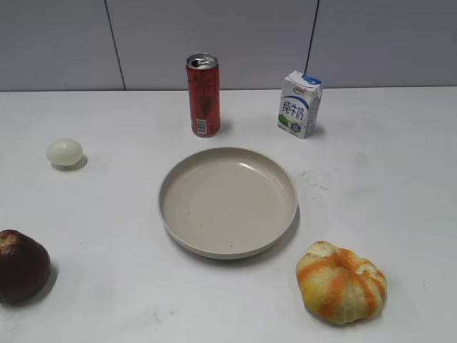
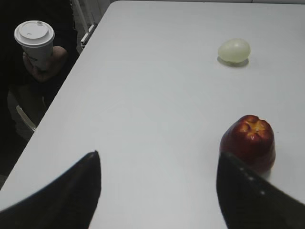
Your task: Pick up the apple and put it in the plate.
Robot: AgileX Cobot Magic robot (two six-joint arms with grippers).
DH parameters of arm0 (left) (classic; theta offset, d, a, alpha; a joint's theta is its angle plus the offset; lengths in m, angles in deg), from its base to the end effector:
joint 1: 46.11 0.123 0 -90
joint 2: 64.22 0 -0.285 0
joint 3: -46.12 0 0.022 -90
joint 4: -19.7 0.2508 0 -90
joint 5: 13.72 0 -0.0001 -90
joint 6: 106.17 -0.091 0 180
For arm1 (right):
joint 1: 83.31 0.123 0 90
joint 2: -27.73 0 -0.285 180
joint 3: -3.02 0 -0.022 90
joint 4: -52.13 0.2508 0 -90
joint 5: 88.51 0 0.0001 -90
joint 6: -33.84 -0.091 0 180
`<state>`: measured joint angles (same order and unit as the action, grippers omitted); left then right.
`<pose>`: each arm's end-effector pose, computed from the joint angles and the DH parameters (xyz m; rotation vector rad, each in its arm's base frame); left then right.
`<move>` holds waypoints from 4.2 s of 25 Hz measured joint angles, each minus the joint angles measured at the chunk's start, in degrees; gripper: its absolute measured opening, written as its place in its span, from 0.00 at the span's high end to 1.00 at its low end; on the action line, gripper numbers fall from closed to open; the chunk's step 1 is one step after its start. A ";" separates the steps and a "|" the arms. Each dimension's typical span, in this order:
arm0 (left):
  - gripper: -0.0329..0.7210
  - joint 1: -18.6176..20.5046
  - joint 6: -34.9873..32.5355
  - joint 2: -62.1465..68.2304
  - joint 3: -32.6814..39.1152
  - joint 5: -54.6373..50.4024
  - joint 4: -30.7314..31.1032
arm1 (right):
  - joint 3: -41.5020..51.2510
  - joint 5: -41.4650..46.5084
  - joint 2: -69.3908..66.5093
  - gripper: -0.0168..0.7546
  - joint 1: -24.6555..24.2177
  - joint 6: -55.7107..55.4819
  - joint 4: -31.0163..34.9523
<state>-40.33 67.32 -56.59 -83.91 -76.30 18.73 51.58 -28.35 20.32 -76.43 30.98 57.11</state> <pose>-0.0037 -0.0018 0.2680 0.0143 2.0992 0.1089 -0.0064 0.0061 0.2784 -0.0750 2.0289 0.2110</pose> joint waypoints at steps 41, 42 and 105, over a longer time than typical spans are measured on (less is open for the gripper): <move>0.10 -12.74 -15.71 44.45 -1.14 15.22 -16.65 | 0.00 0.00 0.00 0.40 0.00 0.00 0.00; 0.10 -12.81 -16.51 47.41 -1.14 15.38 -16.72 | 0.00 0.00 0.00 0.40 0.00 0.00 0.00; 0.18 -45.77 -20.41 119.58 -60.58 15.91 -13.70 | 0.00 -0.05 0.00 0.40 0.00 0.00 0.00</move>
<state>-86.10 46.91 62.99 -144.49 -60.39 5.03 51.58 -28.39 20.32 -76.43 30.98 57.11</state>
